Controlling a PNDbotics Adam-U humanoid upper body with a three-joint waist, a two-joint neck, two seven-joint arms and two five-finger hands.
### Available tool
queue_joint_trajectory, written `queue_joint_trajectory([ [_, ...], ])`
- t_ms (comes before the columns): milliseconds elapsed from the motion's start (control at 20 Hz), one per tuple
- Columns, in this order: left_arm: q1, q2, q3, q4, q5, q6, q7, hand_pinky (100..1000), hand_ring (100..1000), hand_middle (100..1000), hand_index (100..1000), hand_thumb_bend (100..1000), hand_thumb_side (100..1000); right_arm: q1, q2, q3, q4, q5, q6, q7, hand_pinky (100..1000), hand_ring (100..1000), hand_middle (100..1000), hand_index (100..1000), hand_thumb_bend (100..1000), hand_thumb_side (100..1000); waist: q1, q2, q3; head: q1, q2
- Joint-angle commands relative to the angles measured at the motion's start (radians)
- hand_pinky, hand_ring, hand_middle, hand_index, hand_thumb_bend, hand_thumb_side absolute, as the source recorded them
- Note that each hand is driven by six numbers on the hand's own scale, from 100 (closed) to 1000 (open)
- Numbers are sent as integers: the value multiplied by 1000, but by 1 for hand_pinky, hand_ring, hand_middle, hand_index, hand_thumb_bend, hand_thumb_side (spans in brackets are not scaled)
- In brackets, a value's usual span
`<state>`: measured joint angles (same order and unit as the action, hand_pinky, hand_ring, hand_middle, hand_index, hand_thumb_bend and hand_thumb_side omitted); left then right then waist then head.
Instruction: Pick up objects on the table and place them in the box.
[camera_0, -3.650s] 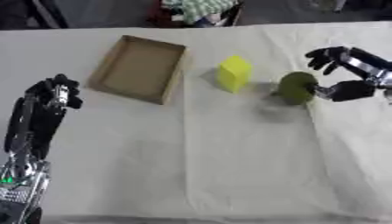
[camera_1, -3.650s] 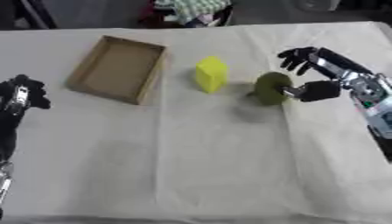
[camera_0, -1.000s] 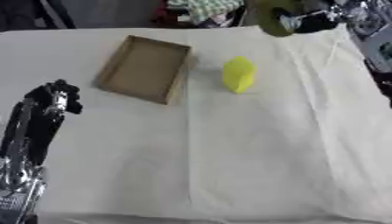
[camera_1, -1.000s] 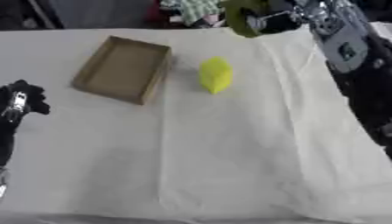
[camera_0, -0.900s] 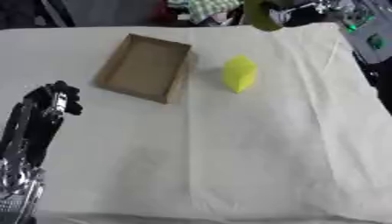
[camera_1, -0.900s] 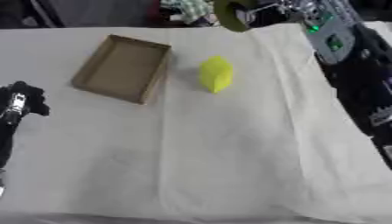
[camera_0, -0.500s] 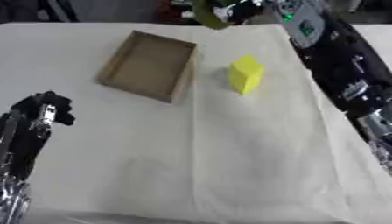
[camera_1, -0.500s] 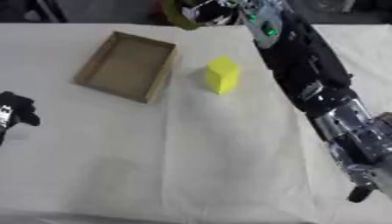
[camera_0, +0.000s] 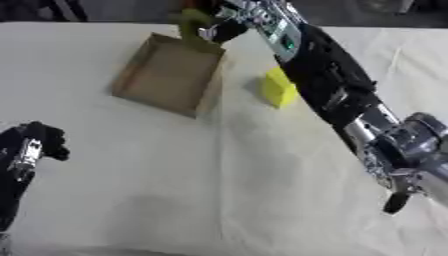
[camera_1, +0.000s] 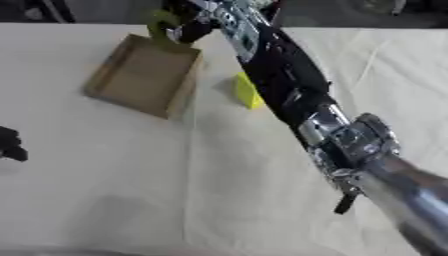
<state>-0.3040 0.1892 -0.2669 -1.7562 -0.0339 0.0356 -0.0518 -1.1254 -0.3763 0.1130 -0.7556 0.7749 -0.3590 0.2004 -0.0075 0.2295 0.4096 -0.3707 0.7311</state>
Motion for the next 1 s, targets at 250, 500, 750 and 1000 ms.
queue_joint_trajectory([
  [250, -19, -4, -14, -3, 5, -2, -19, 526, 492, 491, 599, 100, 702, -7, 26, -12, 53, 99, 14, -36, 637, 704, 550, 696, 100, 279, 5, -10, 10, -22, -16],
  [500, -22, -6, -18, -3, 5, -3, -24, 527, 493, 492, 599, 100, 704, -2, 37, -4, 50, 130, -18, -12, 719, 824, 880, 977, 169, 446, 5, -6, 13, -22, -17],
  [750, -23, -6, -19, -3, 5, -3, -25, 527, 494, 492, 599, 100, 706, -15, 28, -2, -36, 115, -26, -51, 732, 849, 938, 1000, 267, 511, 4, -4, 5, -17, -19],
  [1000, -19, 0, -12, -3, 3, -3, -20, 527, 494, 493, 599, 100, 707, -21, -9, 39, -158, 54, -13, -102, 722, 838, 907, 989, 238, 481, 5, -3, -22, 0, -21],
])
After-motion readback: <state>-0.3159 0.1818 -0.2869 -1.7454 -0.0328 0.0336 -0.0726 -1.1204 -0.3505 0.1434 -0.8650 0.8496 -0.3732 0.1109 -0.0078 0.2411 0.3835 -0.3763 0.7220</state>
